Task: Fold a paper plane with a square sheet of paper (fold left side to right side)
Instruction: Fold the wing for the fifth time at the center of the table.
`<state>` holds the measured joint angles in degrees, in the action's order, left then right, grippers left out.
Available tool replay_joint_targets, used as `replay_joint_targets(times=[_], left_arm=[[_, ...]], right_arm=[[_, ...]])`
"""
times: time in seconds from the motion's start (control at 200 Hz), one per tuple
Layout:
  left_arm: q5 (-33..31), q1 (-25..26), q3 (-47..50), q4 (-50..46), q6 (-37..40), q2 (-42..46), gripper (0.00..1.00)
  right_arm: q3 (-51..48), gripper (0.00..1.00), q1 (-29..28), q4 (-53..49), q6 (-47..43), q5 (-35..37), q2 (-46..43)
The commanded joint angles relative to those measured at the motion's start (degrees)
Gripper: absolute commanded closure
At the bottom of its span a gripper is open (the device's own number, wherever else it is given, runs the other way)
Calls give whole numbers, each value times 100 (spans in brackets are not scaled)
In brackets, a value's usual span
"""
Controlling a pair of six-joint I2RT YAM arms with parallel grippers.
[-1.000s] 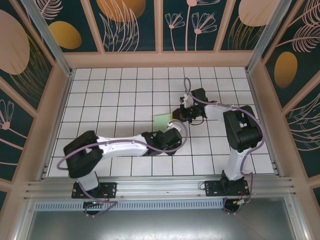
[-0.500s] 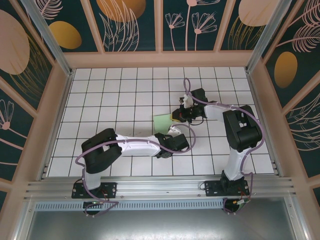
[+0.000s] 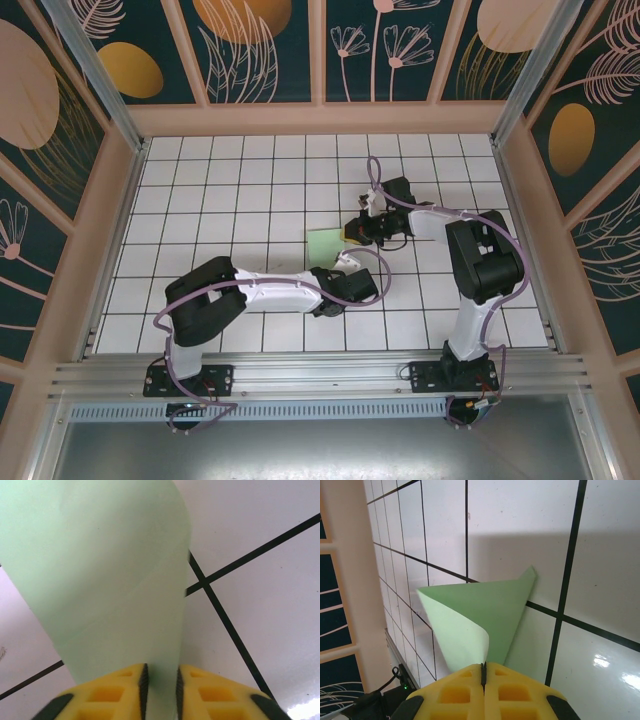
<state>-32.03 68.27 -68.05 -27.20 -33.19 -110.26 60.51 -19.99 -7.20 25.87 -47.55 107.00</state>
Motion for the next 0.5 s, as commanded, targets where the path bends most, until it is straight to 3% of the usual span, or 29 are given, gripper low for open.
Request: replay_joint_targets(times=[0.0,0.245,0.495], left_arm=[[-61,20,-50,15,-56,-62,82],[236,-93,143,337,-91,179,92],[1516,-622,806,1454,-43,912,93]], right_arm=[[181,100,-46,-159,-56,70,85],[180,100,-15,-57,-115,77,-61],[-118,59,401,433,-162,555,-1116]])
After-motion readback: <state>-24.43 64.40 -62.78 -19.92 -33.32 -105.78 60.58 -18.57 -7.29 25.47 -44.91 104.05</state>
